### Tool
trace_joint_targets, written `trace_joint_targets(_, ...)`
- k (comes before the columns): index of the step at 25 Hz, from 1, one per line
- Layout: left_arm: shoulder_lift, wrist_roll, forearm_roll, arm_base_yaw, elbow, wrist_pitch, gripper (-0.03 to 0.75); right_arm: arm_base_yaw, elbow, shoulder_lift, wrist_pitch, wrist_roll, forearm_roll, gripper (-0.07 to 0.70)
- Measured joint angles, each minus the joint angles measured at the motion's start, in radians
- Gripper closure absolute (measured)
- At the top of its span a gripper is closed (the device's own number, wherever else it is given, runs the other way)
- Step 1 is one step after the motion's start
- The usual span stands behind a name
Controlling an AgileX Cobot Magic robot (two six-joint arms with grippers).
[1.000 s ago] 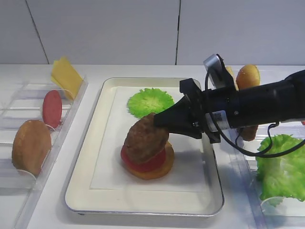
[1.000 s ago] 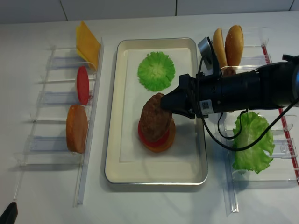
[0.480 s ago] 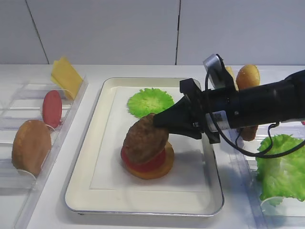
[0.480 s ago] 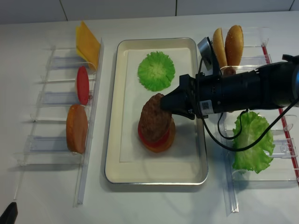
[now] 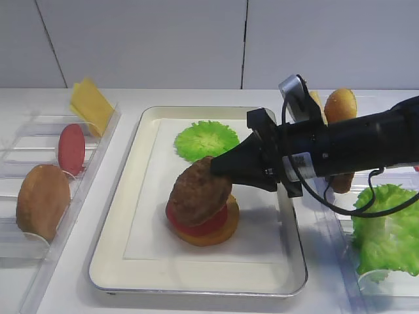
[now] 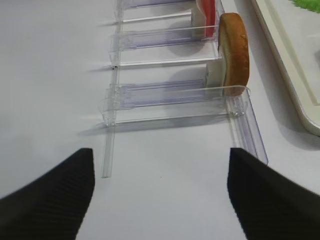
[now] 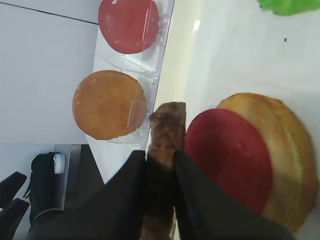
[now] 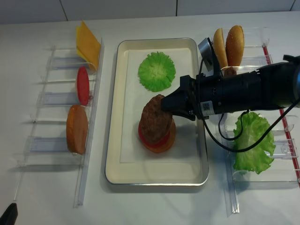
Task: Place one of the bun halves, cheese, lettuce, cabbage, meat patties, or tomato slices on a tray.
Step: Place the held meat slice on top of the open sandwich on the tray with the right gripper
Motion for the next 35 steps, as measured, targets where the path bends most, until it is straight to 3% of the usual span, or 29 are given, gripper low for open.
trace_joint_targets(28,0.0,0.0,0.0,0.0,0.0,0.0,0.715,0.0,0.0,0.032,-0.001,0.008,-0.009,0.447)
trace_joint_targets(35,0.0,0.0,0.0,0.0,0.0,0.0,0.715,0.0,-0.001,0.048,0.002,0.006,-0.002,0.256)
